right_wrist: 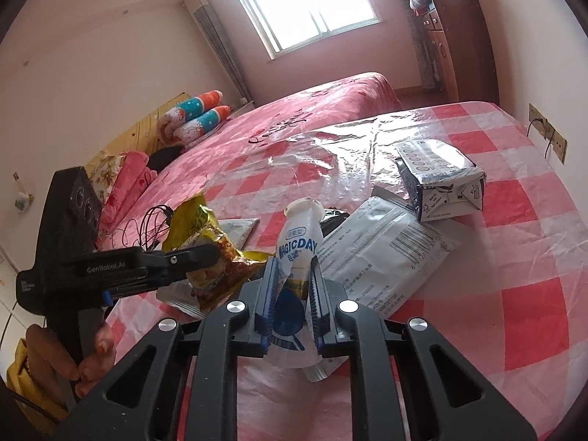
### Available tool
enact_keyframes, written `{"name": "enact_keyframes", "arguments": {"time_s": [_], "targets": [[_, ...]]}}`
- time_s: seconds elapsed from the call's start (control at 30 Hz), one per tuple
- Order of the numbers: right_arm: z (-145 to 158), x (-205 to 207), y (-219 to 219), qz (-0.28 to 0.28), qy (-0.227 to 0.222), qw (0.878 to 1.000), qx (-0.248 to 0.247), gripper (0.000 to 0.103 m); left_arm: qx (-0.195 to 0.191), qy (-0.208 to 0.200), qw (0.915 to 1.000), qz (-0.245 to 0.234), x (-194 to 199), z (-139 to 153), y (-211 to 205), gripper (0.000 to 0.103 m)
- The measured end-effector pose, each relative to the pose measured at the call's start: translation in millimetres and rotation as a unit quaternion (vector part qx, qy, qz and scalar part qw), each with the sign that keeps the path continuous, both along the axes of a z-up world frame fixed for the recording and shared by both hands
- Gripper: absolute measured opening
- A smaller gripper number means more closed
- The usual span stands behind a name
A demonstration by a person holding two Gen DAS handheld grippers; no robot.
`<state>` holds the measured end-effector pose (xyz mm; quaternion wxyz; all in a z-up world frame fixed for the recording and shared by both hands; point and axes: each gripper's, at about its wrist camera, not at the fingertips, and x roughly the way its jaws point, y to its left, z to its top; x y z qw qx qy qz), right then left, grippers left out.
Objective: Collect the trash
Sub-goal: 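Lift the yellow snack bag and MAGICDAY bottle off the table, then carry the snack bag and bottle to the orange bucket and release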
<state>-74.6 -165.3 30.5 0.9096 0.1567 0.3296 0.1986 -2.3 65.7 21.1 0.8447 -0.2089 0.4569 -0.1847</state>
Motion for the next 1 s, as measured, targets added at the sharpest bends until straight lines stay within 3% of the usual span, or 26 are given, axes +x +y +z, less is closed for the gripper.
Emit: {"name": "enact_keyframes", "arguments": {"time_s": [0.67, 1.0], "targets": [[5.9, -11.1, 27.8, 0.014, -0.002, 1.000, -0.003, 0.016, -0.036, -0.009, 0.9993, 0.010, -36.2, 1.8, 41.9, 0.030], [4.4, -13.5, 31.6, 0.019, 0.024, 0.999, 0.038, 0.016, -0.060, -0.016, 0.9979, 0.020, -59.8, 4.7, 73.6, 0.030]]}}
